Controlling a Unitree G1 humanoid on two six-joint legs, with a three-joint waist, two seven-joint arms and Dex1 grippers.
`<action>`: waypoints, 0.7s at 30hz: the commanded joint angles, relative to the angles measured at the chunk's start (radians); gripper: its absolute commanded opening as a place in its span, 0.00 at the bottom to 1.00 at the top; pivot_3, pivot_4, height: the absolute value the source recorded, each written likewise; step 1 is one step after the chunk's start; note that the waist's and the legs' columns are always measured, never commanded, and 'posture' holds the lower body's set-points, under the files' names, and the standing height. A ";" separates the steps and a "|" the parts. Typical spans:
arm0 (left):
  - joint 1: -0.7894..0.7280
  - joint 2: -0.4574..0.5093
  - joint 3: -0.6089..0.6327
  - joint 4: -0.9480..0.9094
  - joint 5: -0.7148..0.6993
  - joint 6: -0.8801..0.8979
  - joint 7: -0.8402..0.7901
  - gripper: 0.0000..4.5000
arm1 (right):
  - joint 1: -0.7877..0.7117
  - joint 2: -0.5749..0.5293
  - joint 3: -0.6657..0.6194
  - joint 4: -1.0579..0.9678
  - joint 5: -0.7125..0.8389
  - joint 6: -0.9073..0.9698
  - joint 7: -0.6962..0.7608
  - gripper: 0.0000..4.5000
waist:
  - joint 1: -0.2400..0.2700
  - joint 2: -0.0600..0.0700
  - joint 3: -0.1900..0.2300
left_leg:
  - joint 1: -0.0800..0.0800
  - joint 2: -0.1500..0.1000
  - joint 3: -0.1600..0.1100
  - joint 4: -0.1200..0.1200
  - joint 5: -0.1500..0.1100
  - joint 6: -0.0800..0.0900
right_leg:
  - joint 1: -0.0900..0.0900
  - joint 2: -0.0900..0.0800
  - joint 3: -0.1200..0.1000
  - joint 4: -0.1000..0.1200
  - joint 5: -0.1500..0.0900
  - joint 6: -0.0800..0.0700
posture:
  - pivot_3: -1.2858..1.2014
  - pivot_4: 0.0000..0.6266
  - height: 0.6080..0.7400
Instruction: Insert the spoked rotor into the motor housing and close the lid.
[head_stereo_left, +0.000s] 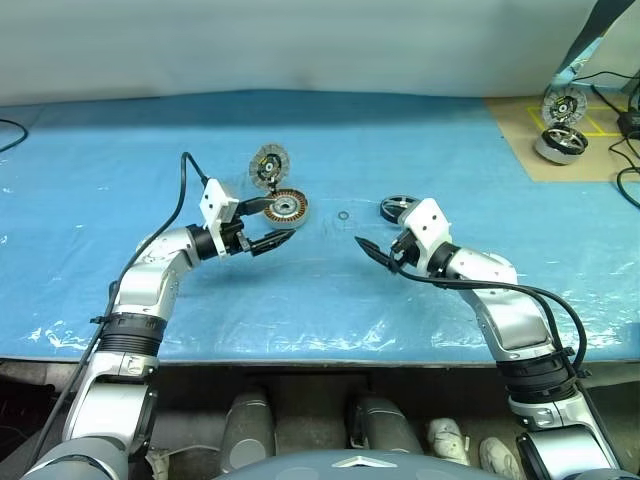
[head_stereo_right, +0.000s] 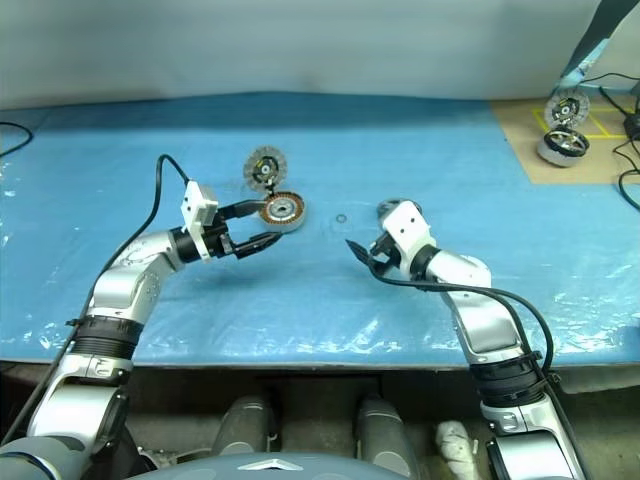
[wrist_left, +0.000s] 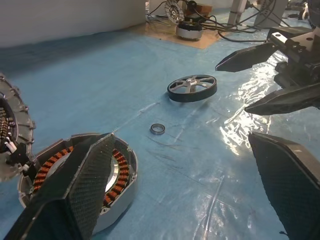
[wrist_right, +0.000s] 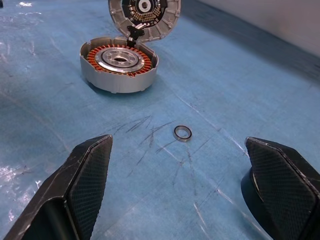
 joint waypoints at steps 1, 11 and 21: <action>-0.035 0.029 0.029 0.019 -0.007 -0.017 -0.030 1.00 | -0.006 -0.019 0.015 -0.048 -0.005 -0.017 0.021 1.00 | 0.000 0.000 0.000 | 0.000 0.000 0.000 0.000 0.000 0.000 | 0.000 0.000 0.000 0.000 0.000 0.000 | 0.52 0.24 1.00; 0.020 0.059 0.032 0.037 0.009 -0.023 -0.037 1.00 | -0.076 -0.016 0.043 0.027 -0.018 -0.048 0.049 1.00 | -0.001 0.000 0.000 | 0.000 0.000 0.000 0.000 0.000 0.000 | 0.000 0.000 0.000 0.000 0.000 0.000 | 0.52 0.24 1.00; 0.104 0.090 0.081 -0.012 0.004 -0.015 -0.001 1.00 | -0.275 0.061 0.150 0.290 -0.091 -0.186 0.098 1.00 | -0.013 0.000 0.000 | 0.000 0.001 0.000 0.000 0.000 0.000 | -0.002 0.000 0.000 0.001 0.000 -0.001 | 0.52 0.24 1.00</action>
